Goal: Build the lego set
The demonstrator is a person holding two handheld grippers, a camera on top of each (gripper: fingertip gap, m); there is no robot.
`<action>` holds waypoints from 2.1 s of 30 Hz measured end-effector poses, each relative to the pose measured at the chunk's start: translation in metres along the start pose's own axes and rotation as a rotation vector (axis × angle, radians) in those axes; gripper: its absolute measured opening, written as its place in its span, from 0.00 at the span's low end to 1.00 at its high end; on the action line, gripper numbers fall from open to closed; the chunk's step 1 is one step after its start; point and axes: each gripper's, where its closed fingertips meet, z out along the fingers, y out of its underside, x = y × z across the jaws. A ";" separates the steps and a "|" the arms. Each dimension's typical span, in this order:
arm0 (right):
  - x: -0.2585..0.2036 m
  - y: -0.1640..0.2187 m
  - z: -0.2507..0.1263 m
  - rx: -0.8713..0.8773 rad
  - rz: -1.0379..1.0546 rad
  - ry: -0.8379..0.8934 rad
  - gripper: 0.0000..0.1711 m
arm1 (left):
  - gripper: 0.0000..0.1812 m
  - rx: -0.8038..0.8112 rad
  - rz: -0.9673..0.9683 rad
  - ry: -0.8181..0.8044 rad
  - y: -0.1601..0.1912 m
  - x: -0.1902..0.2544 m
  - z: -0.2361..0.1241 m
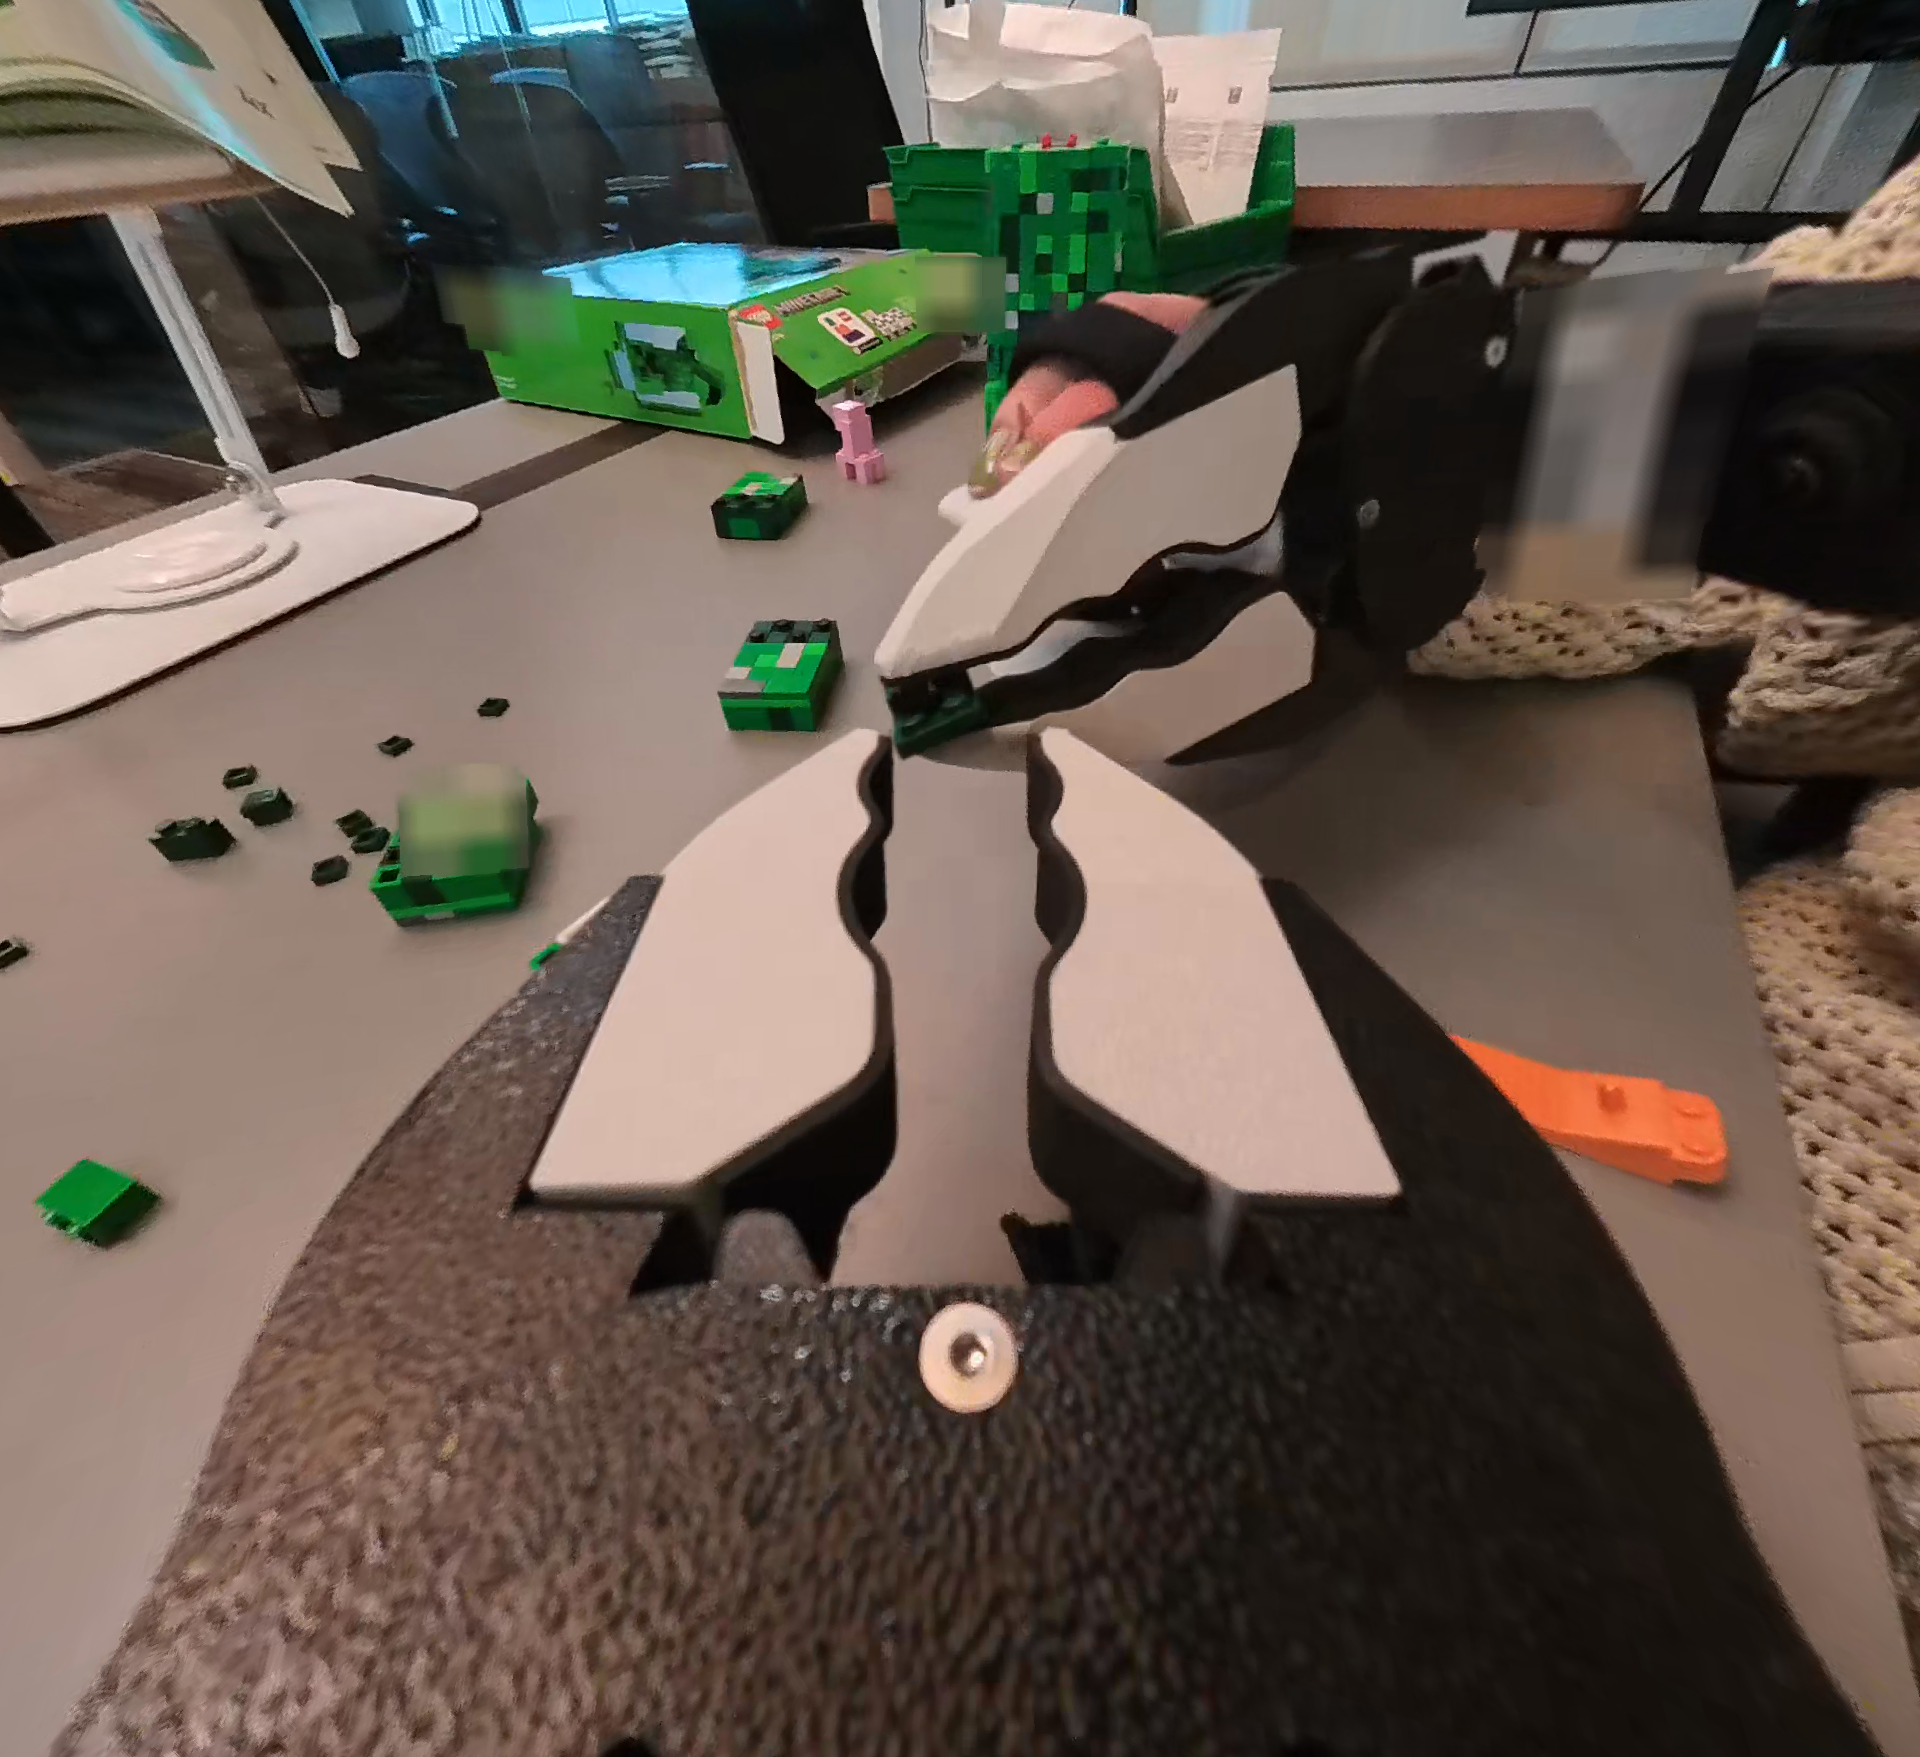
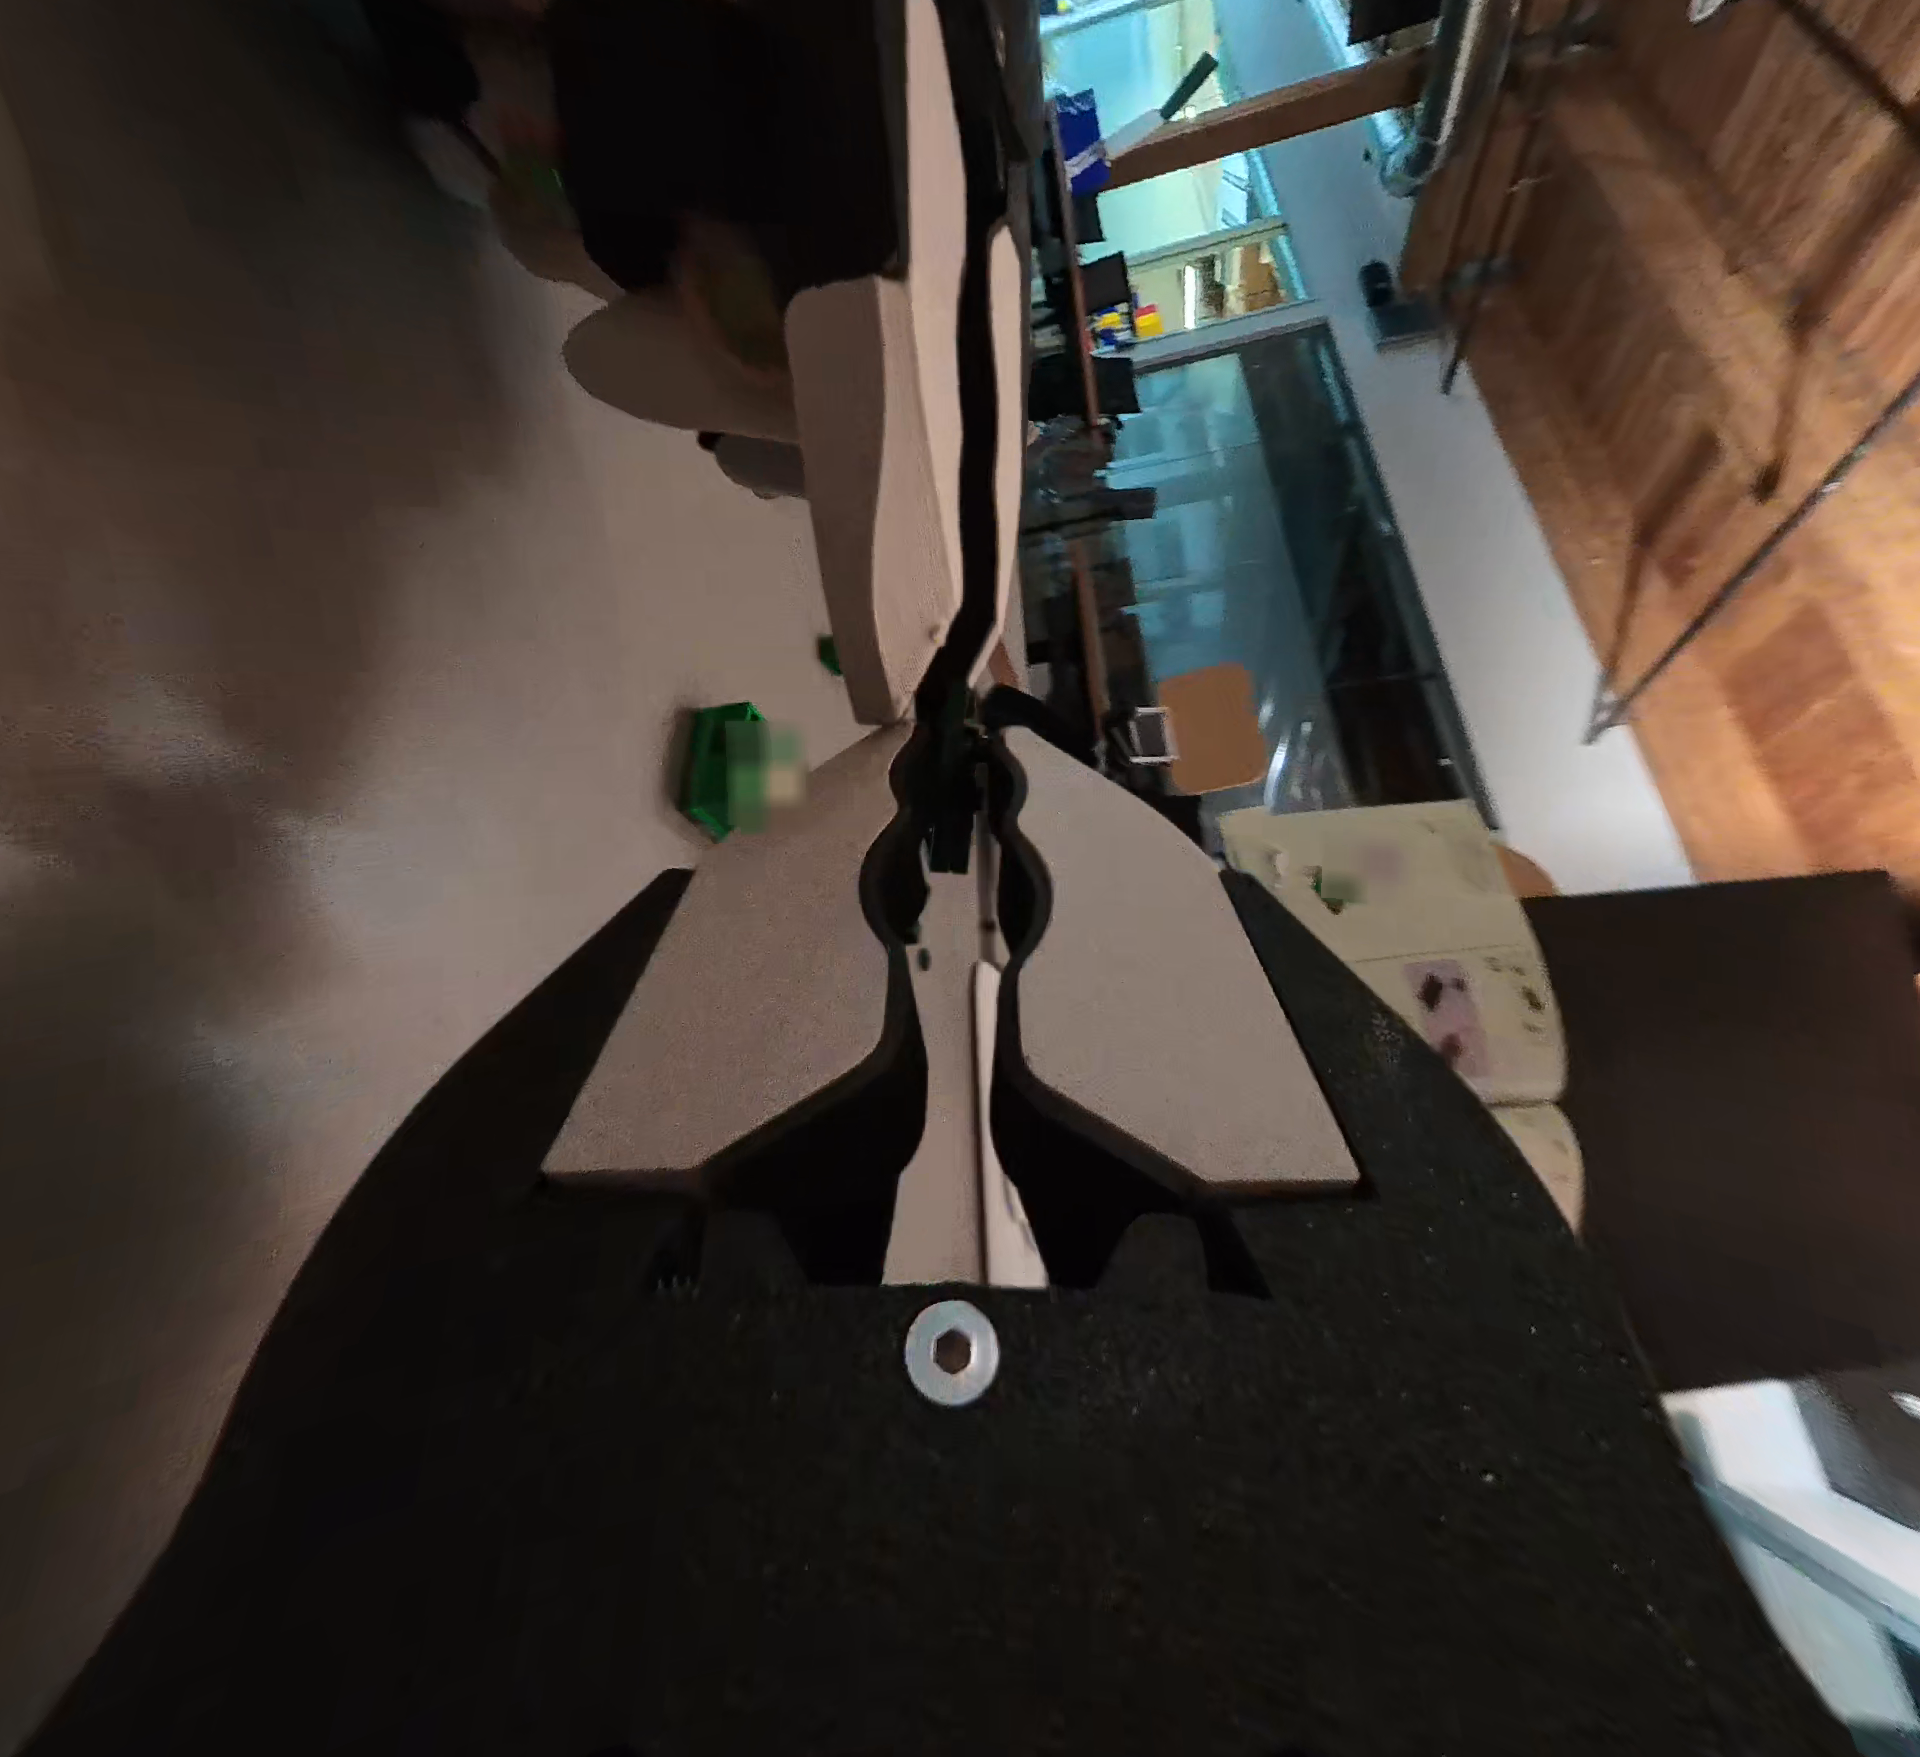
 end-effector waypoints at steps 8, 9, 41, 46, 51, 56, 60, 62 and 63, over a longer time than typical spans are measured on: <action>0.005 0.001 0.001 -0.038 -0.126 0.084 0.05 | 0.12 0.006 -0.009 -0.024 -0.001 -0.002 0.000; 0.005 0.001 0.001 -0.042 -0.152 0.092 0.05 | 0.11 0.005 -0.009 -0.028 -0.001 -0.003 0.000; 0.005 0.001 -0.001 -0.058 -0.269 0.150 0.05 | 0.09 0.033 -0.001 -0.047 -0.004 -0.003 0.000; 0.002 0.001 -0.003 -0.035 -0.246 0.122 0.05 | 0.08 0.012 0.057 -0.069 -0.002 -0.002 -0.001; -0.005 0.003 -0.004 -0.021 -0.177 0.026 0.05 | 0.08 -0.031 0.125 -0.092 0.004 -0.002 0.000; -0.012 0.006 -0.005 -0.031 -0.115 -0.085 0.05 | 0.07 -0.066 0.150 -0.093 0.009 -0.001 0.001; -0.018 0.009 -0.007 -0.038 -0.011 -0.178 0.05 | 0.01 -0.114 0.225 -0.139 0.015 -0.005 0.002; -0.019 0.009 -0.008 -0.031 -0.003 -0.182 0.05 | 0.01 -0.104 0.216 -0.129 0.014 -0.004 0.002; -0.017 0.009 -0.008 -0.030 -0.010 -0.167 0.05 | 0.02 -0.092 0.209 -0.126 0.013 -0.004 0.002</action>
